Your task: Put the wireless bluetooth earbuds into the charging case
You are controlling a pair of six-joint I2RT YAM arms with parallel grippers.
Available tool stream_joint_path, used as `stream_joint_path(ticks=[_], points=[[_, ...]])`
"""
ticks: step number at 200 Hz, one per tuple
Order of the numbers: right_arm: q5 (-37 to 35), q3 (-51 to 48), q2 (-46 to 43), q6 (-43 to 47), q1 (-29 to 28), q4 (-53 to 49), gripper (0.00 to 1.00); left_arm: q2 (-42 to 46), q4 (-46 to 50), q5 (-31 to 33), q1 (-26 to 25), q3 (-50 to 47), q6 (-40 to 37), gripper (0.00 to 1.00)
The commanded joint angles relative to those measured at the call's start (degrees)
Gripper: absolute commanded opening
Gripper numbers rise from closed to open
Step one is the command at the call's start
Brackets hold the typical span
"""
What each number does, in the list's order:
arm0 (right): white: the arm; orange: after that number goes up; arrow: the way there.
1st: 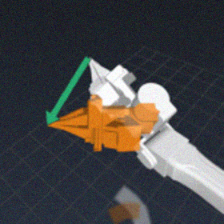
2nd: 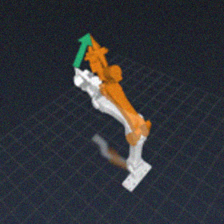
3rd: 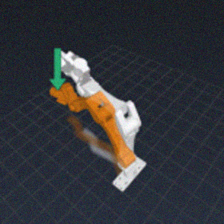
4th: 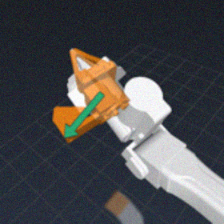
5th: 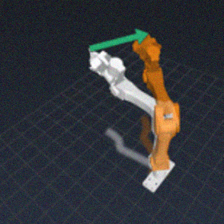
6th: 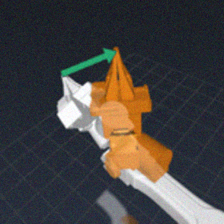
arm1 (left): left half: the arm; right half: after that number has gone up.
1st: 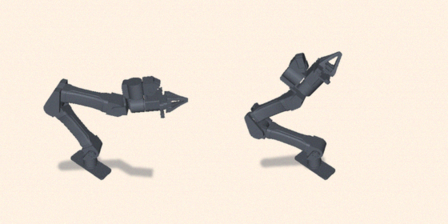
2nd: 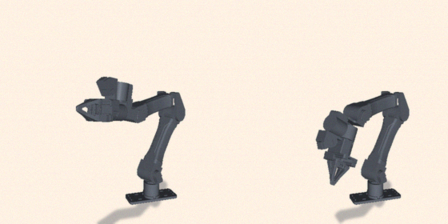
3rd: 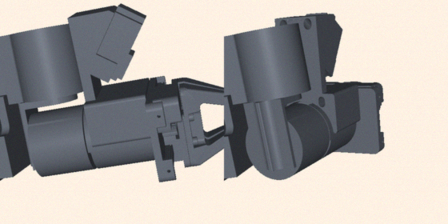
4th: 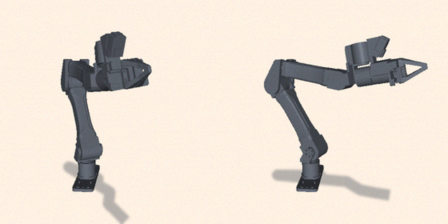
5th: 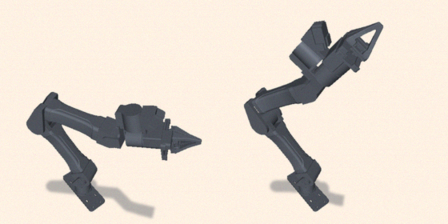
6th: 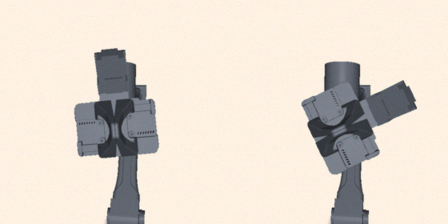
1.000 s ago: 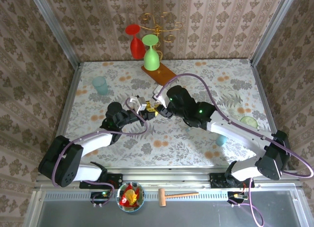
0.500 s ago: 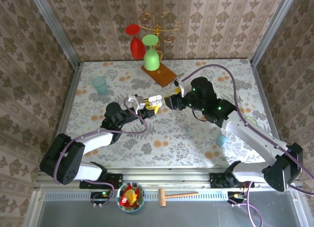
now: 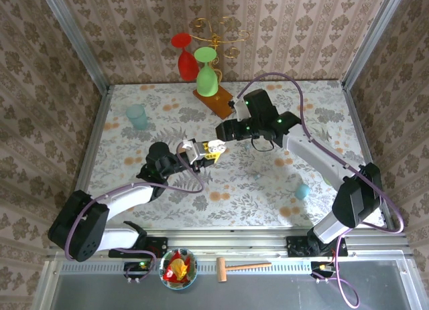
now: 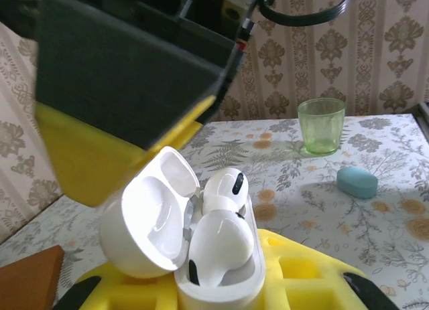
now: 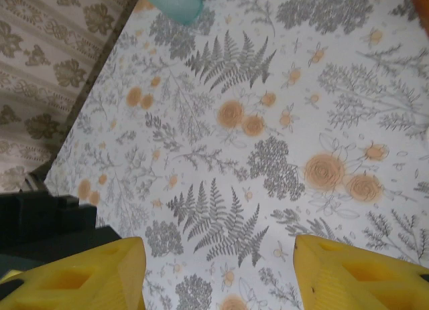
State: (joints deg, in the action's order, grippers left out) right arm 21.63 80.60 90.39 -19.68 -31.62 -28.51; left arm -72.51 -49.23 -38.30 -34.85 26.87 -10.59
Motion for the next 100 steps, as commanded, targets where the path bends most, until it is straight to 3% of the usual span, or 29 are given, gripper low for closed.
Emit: stream_joint_path(ticks=[1, 19, 45, 67, 83, 100], points=[[3.61, 1.71, -0.42, 2.95, 0.22, -6.77, 0.60, 1.40, 0.27, 3.60, -0.09, 0.20, -1.13, 0.01], [4.26, 0.95, -1.69, 5.83, 0.23, -8.38, 0.60, 1.74, 2.01, 5.68, 0.12, 1.27, 2.72, 0.02], [2.35, -1.65, -5.67, 8.20, 0.24, -6.53, 0.60, 2.28, 3.34, 3.99, 0.57, 2.29, 5.24, 0.03], [-0.05, -8.16, -13.20, 10.80, 0.24, 3.69, 0.61, 2.68, 4.30, -3.44, 1.48, 3.16, 8.25, 0.03], [4.16, -13.54, -18.01, 16.91, 0.24, 10.44, 0.62, 2.97, 4.44, -9.73, 2.04, 3.52, 10.19, 0.03], [11.17, -15.95, -21.79, 29.70, 0.17, 7.50, 0.59, 3.66, 8.22, -15.76, 2.33, 4.48, 10.73, 0.02]])
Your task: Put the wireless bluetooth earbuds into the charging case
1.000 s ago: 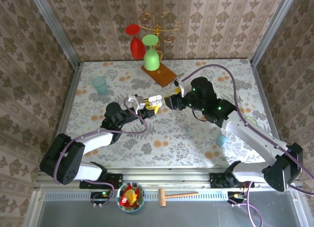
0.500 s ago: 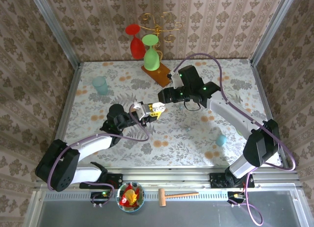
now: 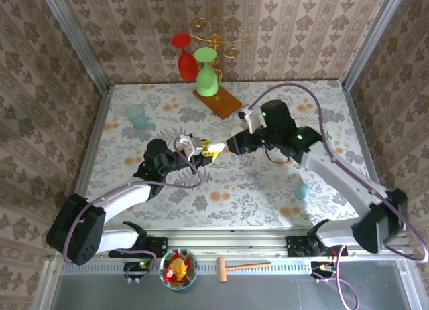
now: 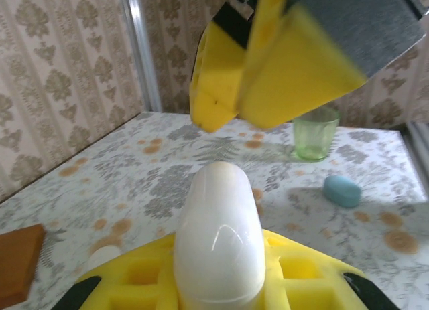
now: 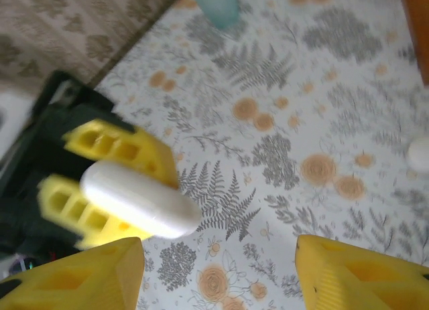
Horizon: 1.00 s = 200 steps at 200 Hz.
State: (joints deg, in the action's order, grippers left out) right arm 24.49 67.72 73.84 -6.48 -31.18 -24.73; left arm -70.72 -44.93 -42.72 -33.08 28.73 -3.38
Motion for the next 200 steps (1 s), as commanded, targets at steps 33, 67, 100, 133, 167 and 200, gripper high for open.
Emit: stream_joint_path(ticks=[33, 67, 100, 133, 167, 200], points=[[13.77, -3.92, -8.47, 31.42, -0.46, -1.70, 0.56, 2.96, 8.45, -16.72, -0.28, 4.22, 2.03, 0.02], [15.27, -0.55, -5.47, 37.77, -2.28, -7.68, 0.57, 2.19, 8.41, -19.02, -1.59, 5.56, 1.62, 0.02], [14.97, 1.50, -2.35, 40.37, -3.47, -10.06, 0.56, 1.53, 7.91, -19.80, -2.59, 6.20, 1.61, 0.02], [14.31, 3.47, 0.54, 41.21, -3.91, -12.40, 0.45, 0.95, 5.80, -19.73, -2.78, 6.03, 2.11, 0.01], [13.30, 3.64, 0.89, 41.17, -3.80, -12.11, 0.30, 0.50, 5.52, -19.18, -2.78, 5.90, 2.15, 0.02], [12.68, 1.69, -0.50, 38.65, -2.82, -8.50, 0.22, 0.65, 3.04, -15.06, -2.56, 4.96, 2.58, 0.43]])
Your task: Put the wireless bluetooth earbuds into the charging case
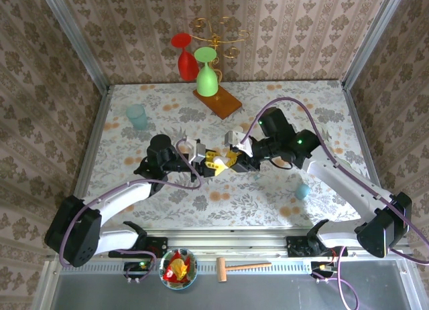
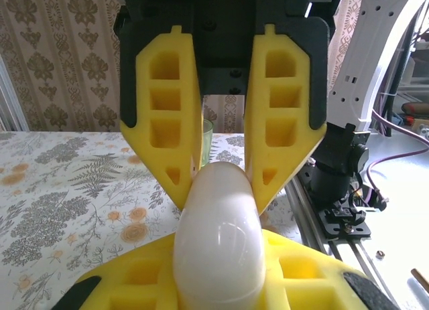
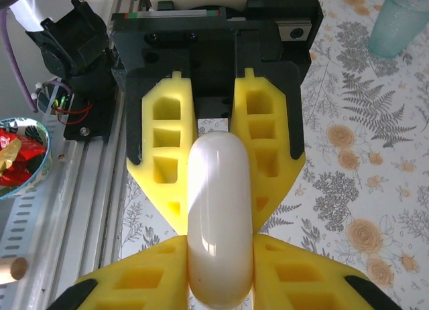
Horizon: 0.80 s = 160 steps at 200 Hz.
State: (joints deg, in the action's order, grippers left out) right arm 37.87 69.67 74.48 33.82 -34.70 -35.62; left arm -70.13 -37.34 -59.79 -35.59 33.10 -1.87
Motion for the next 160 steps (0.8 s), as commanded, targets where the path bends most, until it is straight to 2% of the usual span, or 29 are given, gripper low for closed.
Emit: stream_joint_path(ticks=[1, 8, 15, 33, 53, 74, 97, 126, 136, 160], points=[[-0.78, -0.38, -1.16, -1.83, 0.78, 2.56, 0.22, 0.07, -4.70, 2.38, -0.07, 0.57, 1.07, 0.46], [-1.35, -0.98, -1.44, -3.43, 1.38, 4.26, 0.21, 0.16, -5.98, 4.09, -0.02, -0.09, 0.76, 0.66], [-2.28, -1.85, -1.60, -5.60, 2.17, 6.82, 0.20, 0.34, -7.46, 5.91, 0.00, -0.82, 0.38, 0.79], [-4.66, -4.20, -1.67, -12.60, 5.10, 12.77, 0.20, 0.80, -11.37, 13.04, -0.24, -2.68, -1.73, 0.92], [-6.33, -7.05, -0.24, -24.01, 9.84, 20.39, 0.19, 1.30, -13.91, 22.16, -0.66, -5.00, -5.97, 0.94], [-8.66, -9.92, 2.30, -37.84, 15.50, 28.80, 0.20, 1.02, -10.71, 30.79, -1.68, -5.58, -12.63, 0.95], [-9.92, -11.00, 7.77, -51.31, 21.07, 33.58, 0.20, -1.31, -8.93, 37.14, -2.87, -5.94, -16.37, 0.97], [-9.98, -6.03, 18.71, -63.42, 26.24, 26.87, 0.21, -5.14, -9.52, 38.93, -3.78, -5.94, -16.44, 0.98], [-6.97, -4.16, 23.20, -64.99, 27.64, 26.18, 0.24, -6.32, -9.68, 38.80, -4.14, -5.81, -16.46, 0.98], [-6.52, -0.52, 31.95, -67.27, 29.78, 26.04, 0.24, -8.33, -8.92, 38.53, -4.71, -5.44, -17.02, 0.98]])
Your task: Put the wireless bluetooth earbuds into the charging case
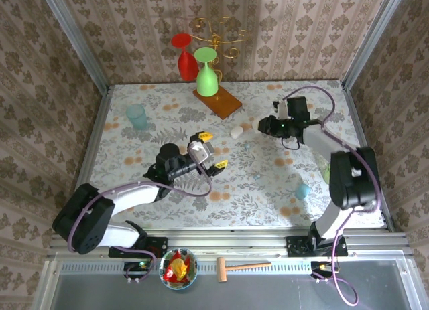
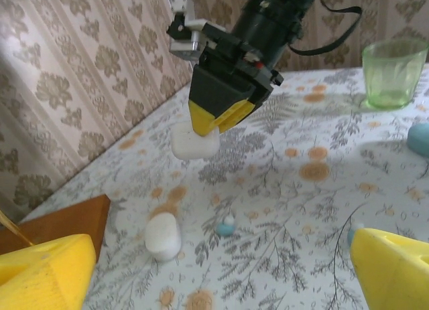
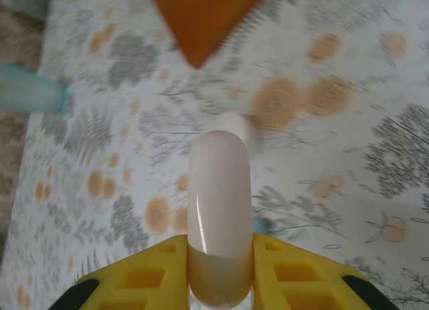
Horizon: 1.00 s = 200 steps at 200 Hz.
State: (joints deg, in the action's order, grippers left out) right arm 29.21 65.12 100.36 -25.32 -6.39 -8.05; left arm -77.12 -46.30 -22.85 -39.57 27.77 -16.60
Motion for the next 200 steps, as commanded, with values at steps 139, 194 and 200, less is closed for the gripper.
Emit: stream_joint_path(ticks=[139, 194, 200], points=[[-31.70, -11.95, -15.84, -3.52, 2.05, -10.42, 0.76, -1.19, 10.27, 2.24, -2.46, 3.16, 2.10, 1.00], [-41.62, -19.88, -34.07, -10.30, 0.00, -37.85, 0.83, -2.81, 11.16, 0.21, -4.84, 4.84, 1.58, 1.00], [-41.02, -21.01, -34.58, -11.49, -0.40, -38.83, 0.84, -3.11, 11.15, 0.18, -5.03, 4.87, 1.40, 1.00]])
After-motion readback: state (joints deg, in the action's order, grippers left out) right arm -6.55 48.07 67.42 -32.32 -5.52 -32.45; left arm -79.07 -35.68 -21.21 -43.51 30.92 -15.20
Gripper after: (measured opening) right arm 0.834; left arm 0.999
